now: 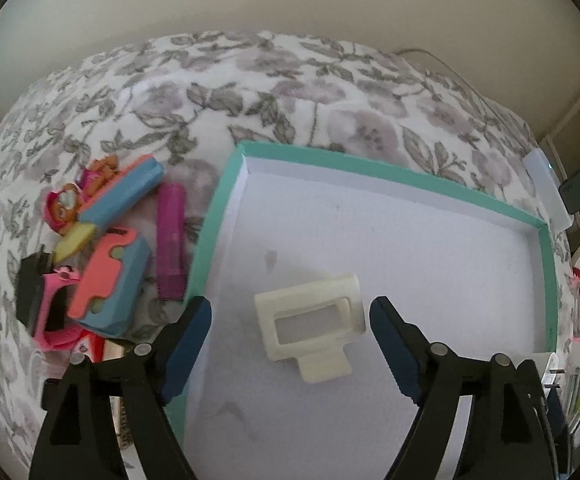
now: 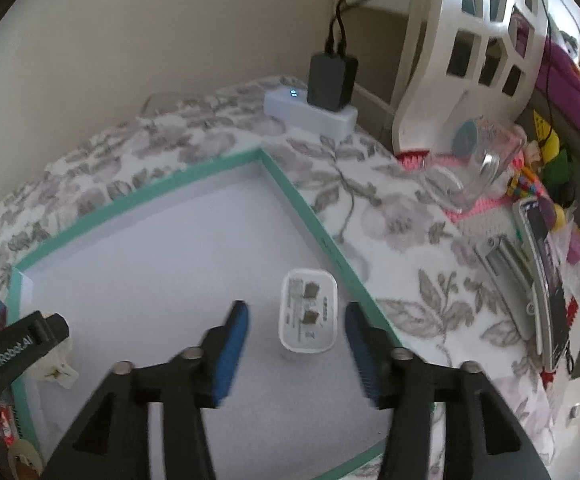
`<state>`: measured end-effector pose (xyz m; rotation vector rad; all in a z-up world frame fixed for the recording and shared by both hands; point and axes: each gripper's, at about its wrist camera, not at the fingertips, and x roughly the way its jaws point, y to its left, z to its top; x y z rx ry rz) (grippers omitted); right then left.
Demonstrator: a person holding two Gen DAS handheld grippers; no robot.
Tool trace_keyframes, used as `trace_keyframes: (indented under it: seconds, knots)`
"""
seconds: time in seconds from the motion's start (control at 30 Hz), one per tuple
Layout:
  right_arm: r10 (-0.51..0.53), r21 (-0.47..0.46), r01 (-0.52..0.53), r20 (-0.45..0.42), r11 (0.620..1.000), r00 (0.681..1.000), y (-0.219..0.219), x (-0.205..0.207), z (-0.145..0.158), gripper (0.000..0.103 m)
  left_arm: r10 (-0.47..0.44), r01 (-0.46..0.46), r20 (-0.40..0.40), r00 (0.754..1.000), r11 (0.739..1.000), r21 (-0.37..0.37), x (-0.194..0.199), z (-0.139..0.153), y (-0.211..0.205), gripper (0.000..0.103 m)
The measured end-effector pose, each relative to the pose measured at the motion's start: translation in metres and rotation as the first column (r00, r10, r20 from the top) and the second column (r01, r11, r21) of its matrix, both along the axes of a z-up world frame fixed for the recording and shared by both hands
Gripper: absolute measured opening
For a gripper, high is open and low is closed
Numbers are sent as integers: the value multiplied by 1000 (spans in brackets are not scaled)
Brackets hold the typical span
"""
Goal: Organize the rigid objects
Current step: 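Carry both items over the teal-rimmed tray and open both grippers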
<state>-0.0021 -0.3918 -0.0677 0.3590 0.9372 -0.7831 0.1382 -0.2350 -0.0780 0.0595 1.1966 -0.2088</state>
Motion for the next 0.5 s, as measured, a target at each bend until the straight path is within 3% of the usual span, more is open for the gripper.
trace_keyframes:
  seconds: [0.13,0.27,0.5]
  knots:
    - [29,-24,-29,30,999,999,6,2,11,60,18,-17,30,999,1000,-9,-2,12,5,83]
    - [78,-11,-77,57,997,995,13,7,13,73,59,-58,70,996,998,-9,-4,23,17,97]
    - [137,-5,-137,76,991,988,27,10,12,95,122,-124,100,987,992,14,-5,27,45,101]
